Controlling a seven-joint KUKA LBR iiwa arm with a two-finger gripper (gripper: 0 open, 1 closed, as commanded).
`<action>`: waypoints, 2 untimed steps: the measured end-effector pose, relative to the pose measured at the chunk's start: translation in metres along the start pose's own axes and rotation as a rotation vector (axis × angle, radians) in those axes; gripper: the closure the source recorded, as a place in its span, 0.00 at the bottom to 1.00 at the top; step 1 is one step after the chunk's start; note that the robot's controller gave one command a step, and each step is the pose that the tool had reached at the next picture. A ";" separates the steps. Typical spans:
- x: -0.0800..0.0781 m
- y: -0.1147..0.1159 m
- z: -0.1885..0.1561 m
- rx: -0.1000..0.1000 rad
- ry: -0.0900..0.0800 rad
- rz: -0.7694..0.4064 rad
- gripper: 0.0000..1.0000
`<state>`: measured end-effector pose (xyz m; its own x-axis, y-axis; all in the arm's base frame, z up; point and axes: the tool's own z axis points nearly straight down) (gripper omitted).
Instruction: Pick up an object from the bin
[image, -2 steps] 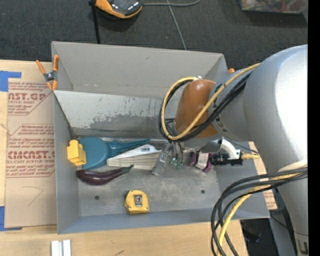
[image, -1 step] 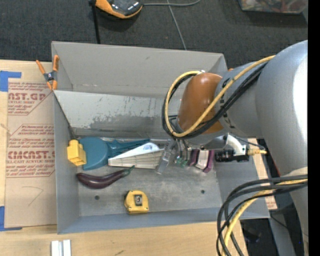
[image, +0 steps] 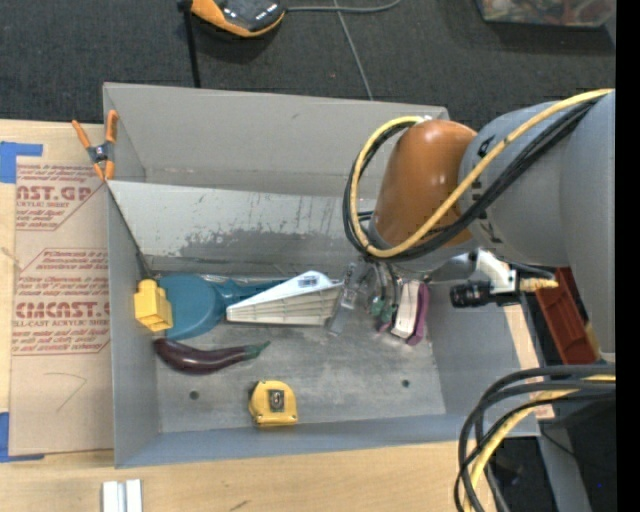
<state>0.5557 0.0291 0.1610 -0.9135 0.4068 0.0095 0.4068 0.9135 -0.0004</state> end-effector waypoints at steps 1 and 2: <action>-0.005 -0.007 -0.035 0.003 0.004 0.054 1.00; 0.008 0.026 -0.036 0.005 0.000 0.018 1.00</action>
Offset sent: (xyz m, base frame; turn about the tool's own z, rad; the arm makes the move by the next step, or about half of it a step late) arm 0.0035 0.1110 0.0239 -0.1061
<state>0.5594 0.0561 0.1975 -0.9060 0.4231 0.0097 0.4231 0.9061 -0.0051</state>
